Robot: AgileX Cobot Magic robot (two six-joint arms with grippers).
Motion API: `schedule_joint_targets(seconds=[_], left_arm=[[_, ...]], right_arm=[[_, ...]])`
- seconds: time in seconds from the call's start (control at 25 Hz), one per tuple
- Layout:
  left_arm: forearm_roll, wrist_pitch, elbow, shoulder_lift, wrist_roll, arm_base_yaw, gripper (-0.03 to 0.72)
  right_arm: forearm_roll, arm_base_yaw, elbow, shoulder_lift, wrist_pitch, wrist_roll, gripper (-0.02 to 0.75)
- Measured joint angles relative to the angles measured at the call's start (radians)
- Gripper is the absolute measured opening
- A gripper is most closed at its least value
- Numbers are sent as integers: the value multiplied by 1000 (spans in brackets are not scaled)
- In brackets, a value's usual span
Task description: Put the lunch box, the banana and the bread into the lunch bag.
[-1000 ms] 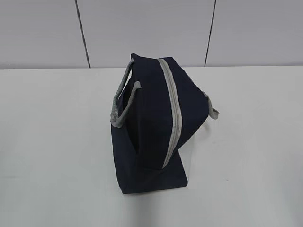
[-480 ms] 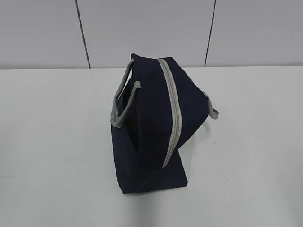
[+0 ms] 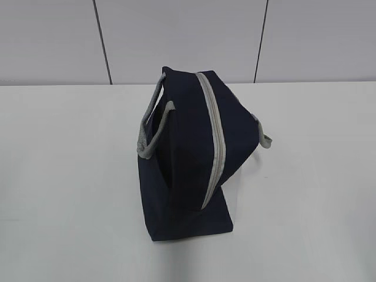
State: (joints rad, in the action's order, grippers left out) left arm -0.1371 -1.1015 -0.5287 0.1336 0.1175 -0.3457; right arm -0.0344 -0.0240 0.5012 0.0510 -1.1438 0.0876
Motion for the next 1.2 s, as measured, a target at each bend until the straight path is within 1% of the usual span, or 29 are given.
schedule_joint_targets(seconds=[0.12, 0.24, 0.4, 0.52, 0.84, 1.2], left_arm=[[0, 0, 0, -25, 0, 62, 298], [0, 0, 0, -66, 0, 144, 284], [0, -2, 0, -137, 0, 206, 269], [0, -4, 0, -150, 0, 245, 260], [0, -3, 0, -151, 0, 253, 241], [0, -3, 0, -151, 0, 253, 237]], right_arm=[[0, 0, 0, -5, 0, 0, 498], [0, 0, 0, -30, 0, 0, 498], [1, 11, 0, -65, 0, 0, 498], [2, 21, 0, -69, 0, 0, 498], [5, 22, 0, -70, 0, 0, 498], [5, 23, 0, -70, 0, 0, 498]])
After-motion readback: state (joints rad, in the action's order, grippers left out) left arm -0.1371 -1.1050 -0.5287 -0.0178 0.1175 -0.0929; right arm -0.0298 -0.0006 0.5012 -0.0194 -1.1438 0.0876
